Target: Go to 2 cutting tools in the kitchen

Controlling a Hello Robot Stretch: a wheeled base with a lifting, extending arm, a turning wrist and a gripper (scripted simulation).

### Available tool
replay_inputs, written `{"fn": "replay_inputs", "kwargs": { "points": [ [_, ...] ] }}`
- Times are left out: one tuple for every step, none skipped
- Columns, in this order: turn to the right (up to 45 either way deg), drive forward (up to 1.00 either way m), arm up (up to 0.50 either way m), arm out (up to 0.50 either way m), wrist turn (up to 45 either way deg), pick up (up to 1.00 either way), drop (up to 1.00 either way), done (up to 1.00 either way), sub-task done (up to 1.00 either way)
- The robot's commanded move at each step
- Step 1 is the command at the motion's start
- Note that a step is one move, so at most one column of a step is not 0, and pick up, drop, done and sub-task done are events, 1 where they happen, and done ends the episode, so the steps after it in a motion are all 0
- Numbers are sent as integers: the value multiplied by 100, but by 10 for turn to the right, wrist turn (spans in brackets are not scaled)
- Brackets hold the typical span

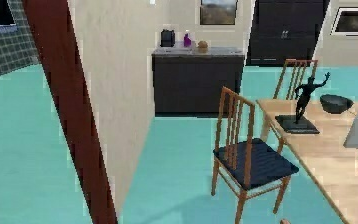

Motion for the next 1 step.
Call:
{"fn": "replay_inputs", "kwargs": {
  "points": [
    [0,100,0,0,0,0,0,0,0]
  ]
}}
